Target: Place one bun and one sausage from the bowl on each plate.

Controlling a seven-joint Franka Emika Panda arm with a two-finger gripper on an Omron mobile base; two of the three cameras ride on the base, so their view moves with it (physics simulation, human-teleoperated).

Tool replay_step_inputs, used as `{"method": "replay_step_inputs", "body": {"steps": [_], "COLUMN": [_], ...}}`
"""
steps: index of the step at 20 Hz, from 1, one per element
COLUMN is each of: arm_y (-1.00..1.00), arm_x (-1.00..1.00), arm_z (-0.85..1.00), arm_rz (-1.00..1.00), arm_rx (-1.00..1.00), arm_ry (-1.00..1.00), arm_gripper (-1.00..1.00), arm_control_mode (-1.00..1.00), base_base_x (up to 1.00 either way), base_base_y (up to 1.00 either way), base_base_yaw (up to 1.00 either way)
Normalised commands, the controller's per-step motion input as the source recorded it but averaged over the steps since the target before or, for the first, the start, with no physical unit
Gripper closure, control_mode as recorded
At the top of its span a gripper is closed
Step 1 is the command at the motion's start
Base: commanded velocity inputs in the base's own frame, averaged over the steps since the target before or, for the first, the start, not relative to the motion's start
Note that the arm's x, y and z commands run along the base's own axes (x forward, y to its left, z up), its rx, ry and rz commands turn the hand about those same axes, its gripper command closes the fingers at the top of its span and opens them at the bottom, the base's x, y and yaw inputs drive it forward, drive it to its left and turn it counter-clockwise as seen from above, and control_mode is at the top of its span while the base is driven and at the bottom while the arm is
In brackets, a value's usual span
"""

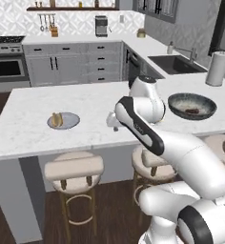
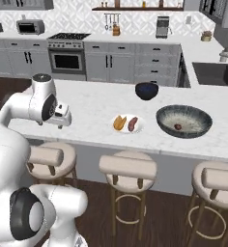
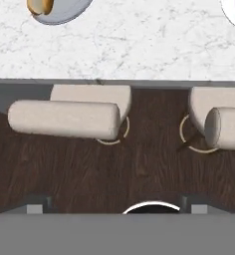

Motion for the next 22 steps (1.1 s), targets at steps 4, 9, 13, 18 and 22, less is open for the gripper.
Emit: {"method": "replay_step_inputs", "body": {"steps": [4, 9, 13, 18, 22], "arm_y": [0.00, 0.00, 0.00, 0.00, 0.00], "arm_x": [0.00, 0.00, 0.00, 0.00, 0.00], "arm_z": [0.00, 0.00, 0.00, 0.00, 0.00], "arm_rz": [0.00, 0.00, 0.00, 0.00, 0.00], "arm_rx": [0.00, 0.00, 0.00, 0.00, 0.00], "arm_ry": [0.00, 0.00, 0.00, 0.00, 0.00], "arm_gripper": [-1.00, -1.00, -1.00, -1.00, -1.00], "arm_control_mode": [1.00, 1.00, 1.00, 1.00, 1.00], "base_base_x": [-0.23, 0.09, 0.64, 0.52, 0.59], "base_base_y": [-1.00, -1.00, -0.70, -0.58, 0.00], "base_base_yaw": [-0.01, 0.00, 0.00, 0.00, 0.00]}}
